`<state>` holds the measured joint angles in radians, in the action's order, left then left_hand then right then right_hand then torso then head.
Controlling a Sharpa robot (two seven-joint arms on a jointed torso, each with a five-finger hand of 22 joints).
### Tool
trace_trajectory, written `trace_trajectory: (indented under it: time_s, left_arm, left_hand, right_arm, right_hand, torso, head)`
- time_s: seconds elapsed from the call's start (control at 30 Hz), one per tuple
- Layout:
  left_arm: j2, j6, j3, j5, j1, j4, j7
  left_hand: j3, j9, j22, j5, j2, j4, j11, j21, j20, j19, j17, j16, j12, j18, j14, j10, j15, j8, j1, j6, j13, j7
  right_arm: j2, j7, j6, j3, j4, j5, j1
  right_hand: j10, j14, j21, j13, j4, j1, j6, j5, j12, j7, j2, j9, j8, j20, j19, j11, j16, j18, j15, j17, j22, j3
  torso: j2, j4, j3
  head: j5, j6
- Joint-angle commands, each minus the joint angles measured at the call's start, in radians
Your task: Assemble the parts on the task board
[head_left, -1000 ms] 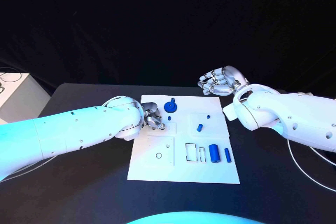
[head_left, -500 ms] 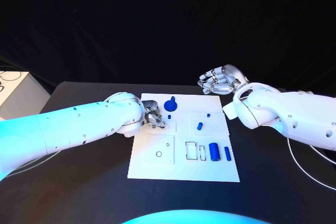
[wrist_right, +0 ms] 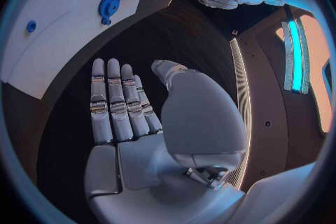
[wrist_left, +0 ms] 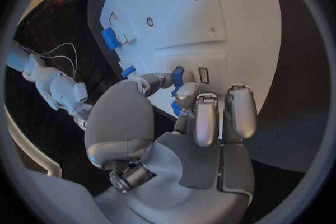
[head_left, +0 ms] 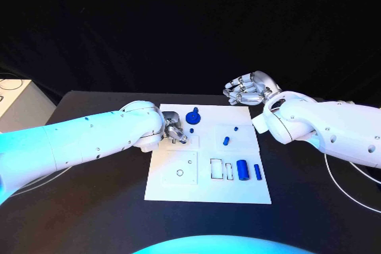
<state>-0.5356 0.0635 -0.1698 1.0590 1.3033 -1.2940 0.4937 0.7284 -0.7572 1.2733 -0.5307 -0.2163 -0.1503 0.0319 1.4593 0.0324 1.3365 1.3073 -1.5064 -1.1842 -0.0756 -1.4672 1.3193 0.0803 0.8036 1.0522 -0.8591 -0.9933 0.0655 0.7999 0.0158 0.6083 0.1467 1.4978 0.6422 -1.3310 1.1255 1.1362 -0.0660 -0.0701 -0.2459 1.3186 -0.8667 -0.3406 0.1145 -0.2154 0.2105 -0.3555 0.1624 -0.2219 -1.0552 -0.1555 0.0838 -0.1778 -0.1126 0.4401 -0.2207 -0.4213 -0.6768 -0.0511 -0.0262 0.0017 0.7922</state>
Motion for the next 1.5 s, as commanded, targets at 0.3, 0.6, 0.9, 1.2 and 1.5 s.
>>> trace_trajectory:
  time_s: [0.3,0.6,0.9,1.2,1.5]
  left_arm:
    - [0.015,0.041,-0.008,-0.030,-0.012,0.004,0.005]
    - [0.018,0.034,-0.008,-0.030,-0.012,0.008,0.008]
    - [0.020,0.024,-0.007,-0.029,-0.012,0.017,0.011]
    - [0.020,0.013,-0.007,-0.023,-0.012,0.030,0.015]
    - [0.020,0.009,-0.007,-0.016,-0.012,0.040,0.021]
  left_hand:
    - [0.107,-0.009,0.000,0.018,0.013,0.156,0.003,-0.001,0.000,0.007,0.164,-0.005,-0.008,0.007,-0.076,0.015,0.008,-0.004,-0.020,-0.016,-0.005,-0.029]
    - [0.068,-0.009,0.000,0.023,0.017,0.137,0.005,-0.003,-0.001,0.008,0.164,-0.005,-0.010,0.007,-0.076,0.017,0.010,-0.009,-0.028,-0.019,-0.009,-0.033]
    - [0.019,-0.008,-0.001,0.028,0.018,0.112,0.008,-0.006,-0.002,0.009,0.162,-0.004,-0.009,0.007,-0.075,0.015,0.012,-0.017,-0.037,-0.025,-0.009,-0.037]
    - [-0.096,-0.002,-0.002,0.043,0.023,0.059,0.009,-0.010,-0.003,0.010,0.164,-0.005,-0.011,0.007,-0.076,0.013,0.013,-0.034,-0.045,-0.041,-0.015,-0.039]
    - [-0.183,0.001,-0.001,0.068,0.019,0.007,0.008,-0.012,-0.003,0.012,0.165,-0.006,-0.012,0.008,-0.076,0.010,0.012,-0.046,-0.049,-0.051,-0.019,-0.038]
  right_arm:
    - [-0.002,0.006,-0.017,0.000,-0.001,0.001,0.001]
    - [-0.002,0.007,-0.018,0.000,0.000,-0.001,0.002]
    - [-0.003,0.008,-0.018,0.000,-0.001,-0.003,0.003]
    - [-0.002,0.010,-0.019,0.000,0.000,-0.006,0.004]
    - [-0.001,0.012,-0.019,0.000,0.000,-0.007,0.005]
  right_hand:
    - [-0.002,-0.005,0.002,0.002,0.004,-0.010,0.001,-0.006,-0.005,-0.014,0.000,0.002,-0.005,0.000,0.006,-0.006,-0.005,-0.005,0.000,-0.003,0.004,0.004]
    - [-0.002,-0.006,0.002,0.003,0.004,-0.010,0.001,-0.007,-0.006,-0.014,0.000,0.002,-0.005,0.000,0.007,-0.006,-0.005,-0.005,0.000,-0.004,0.004,0.004]
    - [-0.004,-0.007,0.002,0.004,0.004,-0.012,0.002,-0.007,-0.007,-0.015,0.000,0.002,-0.006,-0.001,0.008,-0.007,-0.007,-0.005,-0.001,-0.006,0.007,0.004]
    - [-0.005,-0.009,0.003,0.005,0.003,-0.014,0.003,-0.007,-0.008,-0.015,-0.001,0.003,-0.007,-0.002,0.010,-0.007,-0.009,-0.005,-0.002,-0.009,0.010,0.005]
    - [-0.007,-0.014,0.003,0.006,0.004,-0.017,0.004,-0.006,-0.009,-0.017,-0.001,0.004,-0.010,-0.003,0.014,-0.009,-0.013,-0.005,-0.004,-0.014,0.016,0.006]
  torso:
    - [0.001,-0.0010,-0.0003]
    - [0.001,0.0001,-0.0003]
    - [0.001,-0.0007,-0.0006]
    - [0.001,-0.0004,-0.0008]
    - [0.001,-0.0002,-0.0011]
  head:
    - [0.000,0.005]
    - [-0.002,0.007]
    - [-0.004,0.005]
    - [-0.003,0.002]
    - [-0.004,0.003]
